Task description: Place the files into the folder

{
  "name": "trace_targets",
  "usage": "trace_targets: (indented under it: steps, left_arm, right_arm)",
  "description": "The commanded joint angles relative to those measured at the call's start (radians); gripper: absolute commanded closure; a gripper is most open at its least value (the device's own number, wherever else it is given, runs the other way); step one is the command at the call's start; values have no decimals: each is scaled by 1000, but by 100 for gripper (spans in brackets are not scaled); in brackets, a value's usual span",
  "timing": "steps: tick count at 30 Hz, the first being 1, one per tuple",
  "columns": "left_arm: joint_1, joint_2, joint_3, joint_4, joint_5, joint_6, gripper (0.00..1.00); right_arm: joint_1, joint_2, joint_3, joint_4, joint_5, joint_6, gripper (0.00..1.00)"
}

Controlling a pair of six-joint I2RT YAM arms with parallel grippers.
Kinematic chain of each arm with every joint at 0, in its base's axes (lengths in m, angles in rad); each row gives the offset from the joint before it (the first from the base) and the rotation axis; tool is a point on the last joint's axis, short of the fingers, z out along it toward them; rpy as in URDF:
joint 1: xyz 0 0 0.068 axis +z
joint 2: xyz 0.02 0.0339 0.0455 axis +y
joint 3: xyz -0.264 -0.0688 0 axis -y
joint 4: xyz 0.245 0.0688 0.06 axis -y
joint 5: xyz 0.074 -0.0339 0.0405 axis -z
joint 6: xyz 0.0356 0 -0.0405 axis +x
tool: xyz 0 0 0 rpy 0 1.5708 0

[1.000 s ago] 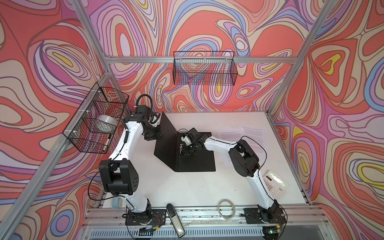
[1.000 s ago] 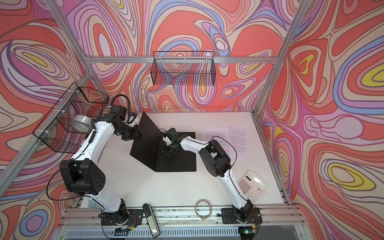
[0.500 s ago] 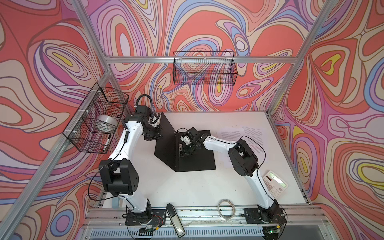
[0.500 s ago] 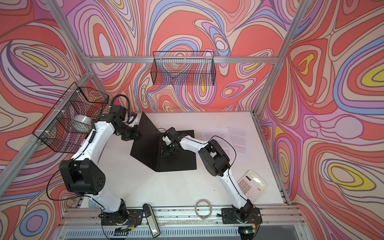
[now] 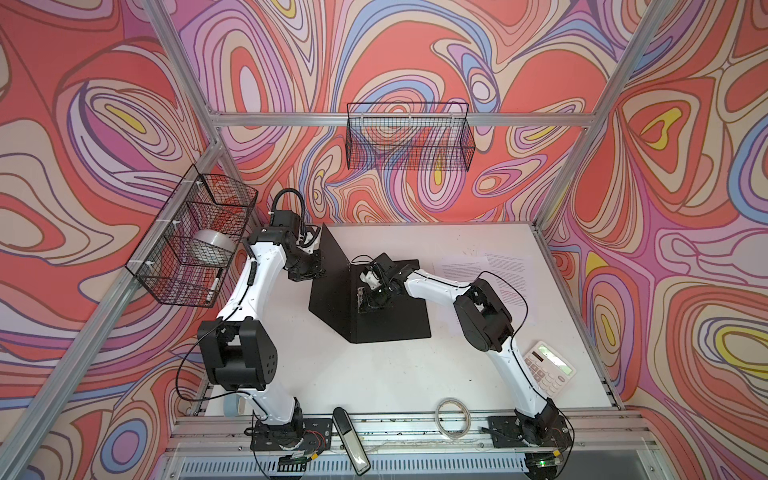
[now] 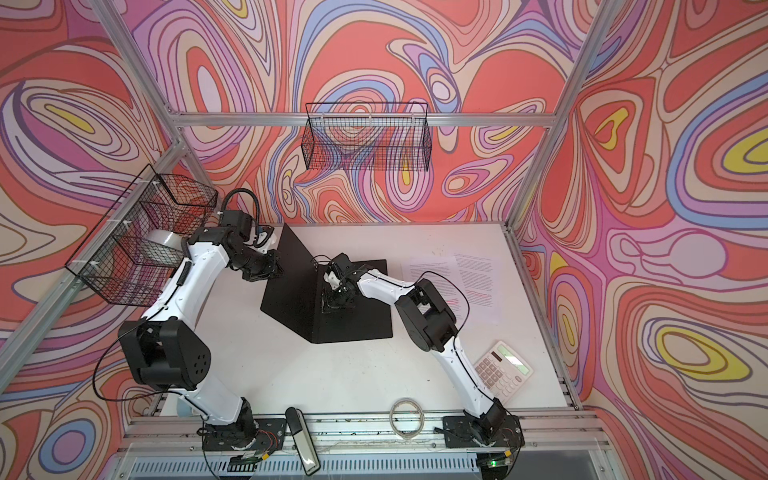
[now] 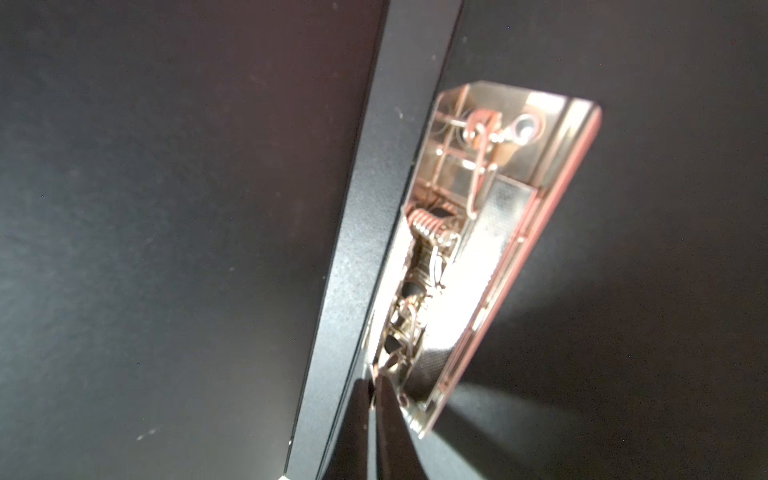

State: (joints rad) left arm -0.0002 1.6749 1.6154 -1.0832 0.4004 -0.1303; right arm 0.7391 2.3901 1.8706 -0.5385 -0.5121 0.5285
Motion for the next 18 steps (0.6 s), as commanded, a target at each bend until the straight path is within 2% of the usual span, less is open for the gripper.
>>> trace_targets:
  steps: [1,18]
  left_arm:
    - [-1,-27,36,-40,28,23,100]
    - [-1,-40,23,-44,-20,51,100]
  right_arm:
    - [0,85,-10,-103,122,-43,100]
    - [0,80,31,-178,197,-76,100]
